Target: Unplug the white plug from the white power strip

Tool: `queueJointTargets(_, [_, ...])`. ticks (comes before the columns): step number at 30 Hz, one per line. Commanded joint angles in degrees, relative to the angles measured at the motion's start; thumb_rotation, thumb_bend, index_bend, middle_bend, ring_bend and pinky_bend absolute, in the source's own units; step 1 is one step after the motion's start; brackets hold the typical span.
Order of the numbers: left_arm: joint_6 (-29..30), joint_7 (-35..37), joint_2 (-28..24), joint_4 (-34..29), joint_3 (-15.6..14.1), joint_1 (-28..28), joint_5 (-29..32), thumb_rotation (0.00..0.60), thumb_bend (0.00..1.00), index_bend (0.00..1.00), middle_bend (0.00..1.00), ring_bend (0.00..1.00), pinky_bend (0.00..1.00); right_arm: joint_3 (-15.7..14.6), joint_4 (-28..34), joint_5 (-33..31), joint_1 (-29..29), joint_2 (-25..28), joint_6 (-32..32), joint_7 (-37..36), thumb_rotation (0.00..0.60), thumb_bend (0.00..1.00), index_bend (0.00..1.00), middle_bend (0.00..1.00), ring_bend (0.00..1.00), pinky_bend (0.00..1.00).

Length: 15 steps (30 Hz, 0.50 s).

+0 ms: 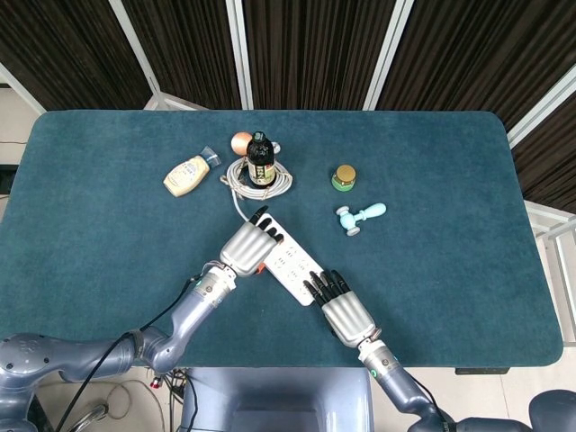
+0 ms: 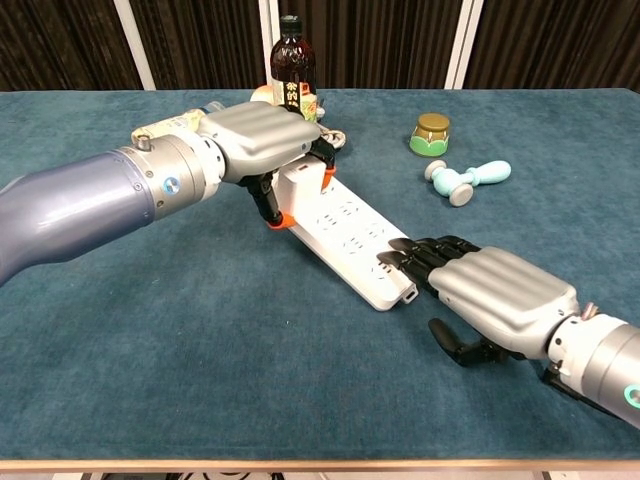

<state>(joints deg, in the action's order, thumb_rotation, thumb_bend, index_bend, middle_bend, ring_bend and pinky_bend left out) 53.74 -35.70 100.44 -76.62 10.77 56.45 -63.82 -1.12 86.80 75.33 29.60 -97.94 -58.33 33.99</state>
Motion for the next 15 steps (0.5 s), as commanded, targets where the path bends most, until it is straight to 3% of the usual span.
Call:
queueJointTargets(1, [0.0,-0.2,-0.1,-0.4,0.1,0.1,0.0,0.6,0.37,0.59,0.62,0.21,0.08,0.0,0.1,0.0,-0.1,0.0,-0.1,-0.1,0.6,0.72,0.0,0.0,0.0,0.0])
queueJointTargets(15, [-1.8,-6.3,-3.4,-5.9,0.2,1.6,4.5,0.6,0.37,0.59,0.62,0.21,0.08,-0.6,0.5,0.2,-0.2,0.1,0.0,0.2,0.6,0.72,0.0,0.0,0.0,0.0])
